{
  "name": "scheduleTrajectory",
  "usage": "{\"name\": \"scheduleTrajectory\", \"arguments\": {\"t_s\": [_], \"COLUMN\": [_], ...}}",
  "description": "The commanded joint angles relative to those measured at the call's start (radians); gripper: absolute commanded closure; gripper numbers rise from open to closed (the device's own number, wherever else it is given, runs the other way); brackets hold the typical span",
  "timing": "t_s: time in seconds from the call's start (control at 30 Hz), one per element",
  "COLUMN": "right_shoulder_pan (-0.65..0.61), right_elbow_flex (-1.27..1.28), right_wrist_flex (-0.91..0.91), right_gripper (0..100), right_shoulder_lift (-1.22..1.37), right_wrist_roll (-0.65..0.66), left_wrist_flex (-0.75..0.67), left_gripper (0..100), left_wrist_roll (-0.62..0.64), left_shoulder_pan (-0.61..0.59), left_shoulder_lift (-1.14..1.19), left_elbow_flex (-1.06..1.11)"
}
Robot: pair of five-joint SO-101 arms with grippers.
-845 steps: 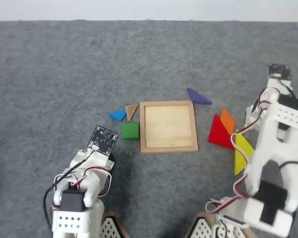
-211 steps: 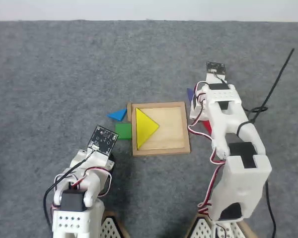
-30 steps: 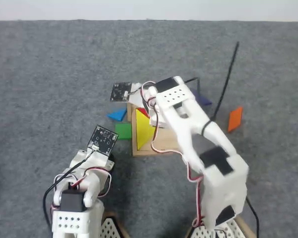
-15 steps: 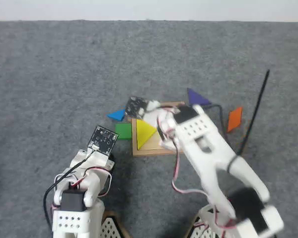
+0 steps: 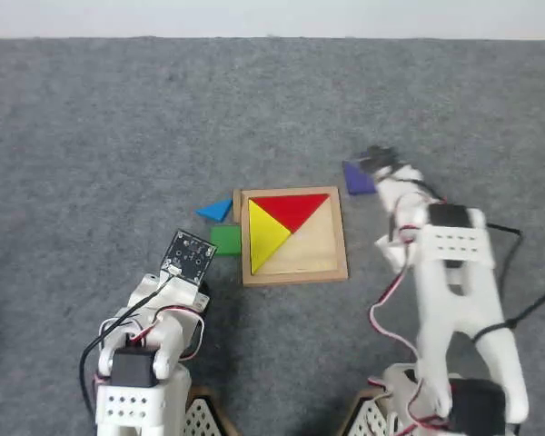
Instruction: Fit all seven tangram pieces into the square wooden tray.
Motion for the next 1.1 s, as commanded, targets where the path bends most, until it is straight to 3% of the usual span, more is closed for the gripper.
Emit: {"name": "scheduleTrajectory", "arguments": {"t_s": [0.0,0.13,0.3,0.67,1.07], "right_shoulder_pan": [0.056,0.077,0.070,0.156,0.300], "right_elbow_flex": [-0.129,-0.229,-0.377,-0.643,-0.674], "right_wrist_flex": [0.012,0.004,0.007,-0.019,-0.031], "right_gripper": [58.9,58.9,58.9,62.2,62.2], "right_shoulder_lift": [0.033,0.124,0.277,0.756,0.819], "right_wrist_roll": [-0.084,-0.224,-0.299,-0.270,-0.244], "left_wrist_flex": [0.006,0.006,0.006,0.006,0.006], "left_gripper": [86,86,86,86,86], "left_wrist_roll": [0.002,0.002,0.002,0.002,0.002], "left_shoulder_pan": [-0.006,-0.006,-0.006,-0.006,-0.006], "left_shoulder_lift": [-0.015,-0.015,-0.015,-0.015,-0.015], "left_elbow_flex": [-0.012,-0.012,-0.012,-0.012,-0.012]}}
